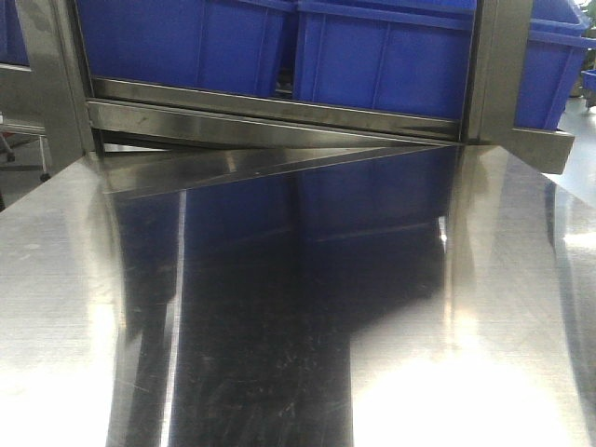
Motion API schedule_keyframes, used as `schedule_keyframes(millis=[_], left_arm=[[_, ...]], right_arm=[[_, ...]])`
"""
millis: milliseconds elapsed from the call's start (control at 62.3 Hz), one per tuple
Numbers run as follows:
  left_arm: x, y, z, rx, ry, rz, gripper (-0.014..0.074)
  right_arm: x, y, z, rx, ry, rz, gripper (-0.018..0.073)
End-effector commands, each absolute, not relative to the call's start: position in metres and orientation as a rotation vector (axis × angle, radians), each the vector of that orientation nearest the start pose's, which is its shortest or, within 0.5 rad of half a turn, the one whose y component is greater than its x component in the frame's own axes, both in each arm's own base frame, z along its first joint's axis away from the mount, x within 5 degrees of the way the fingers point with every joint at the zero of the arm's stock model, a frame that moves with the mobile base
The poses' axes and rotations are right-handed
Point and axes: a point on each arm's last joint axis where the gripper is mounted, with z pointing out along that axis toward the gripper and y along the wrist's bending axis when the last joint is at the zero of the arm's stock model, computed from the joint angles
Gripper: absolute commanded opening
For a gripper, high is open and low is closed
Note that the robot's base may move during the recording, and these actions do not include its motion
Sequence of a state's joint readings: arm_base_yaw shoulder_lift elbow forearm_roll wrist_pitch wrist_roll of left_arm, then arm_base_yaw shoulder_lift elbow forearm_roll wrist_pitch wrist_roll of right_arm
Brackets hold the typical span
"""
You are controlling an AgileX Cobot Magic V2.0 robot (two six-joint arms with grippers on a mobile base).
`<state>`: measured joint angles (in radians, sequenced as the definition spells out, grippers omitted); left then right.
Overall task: Pick and sort blue part to right shelf
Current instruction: 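Grasp the second blue block with the right gripper and lift it, then drive the base away from the table holding both blocks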
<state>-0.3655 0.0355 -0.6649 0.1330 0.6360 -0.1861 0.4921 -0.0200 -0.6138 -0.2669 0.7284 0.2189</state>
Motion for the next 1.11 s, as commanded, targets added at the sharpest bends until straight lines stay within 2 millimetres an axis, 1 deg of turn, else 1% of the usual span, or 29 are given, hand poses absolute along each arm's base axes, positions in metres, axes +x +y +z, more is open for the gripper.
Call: schedule_keyframes(millis=[0, 353, 1091], left_arm=[[-0.014, 0.012, 0.375, 0.153, 1.389, -0.322, 0.0231], [-0.014, 0.012, 0.375, 0.153, 1.389, -0.322, 0.0231], [-0.014, 0.012, 0.375, 0.153, 1.389, -0.322, 0.0231]], right_arm=[[-0.01, -0.023, 0.354, -0.241, 1.44, 0.25, 0.021], [-0.003, -0.019, 0.341, -0.255, 1.487, 0.239, 0.021], [-0.002, -0.019, 0.341, -0.255, 1.489, 0.239, 0.021]])
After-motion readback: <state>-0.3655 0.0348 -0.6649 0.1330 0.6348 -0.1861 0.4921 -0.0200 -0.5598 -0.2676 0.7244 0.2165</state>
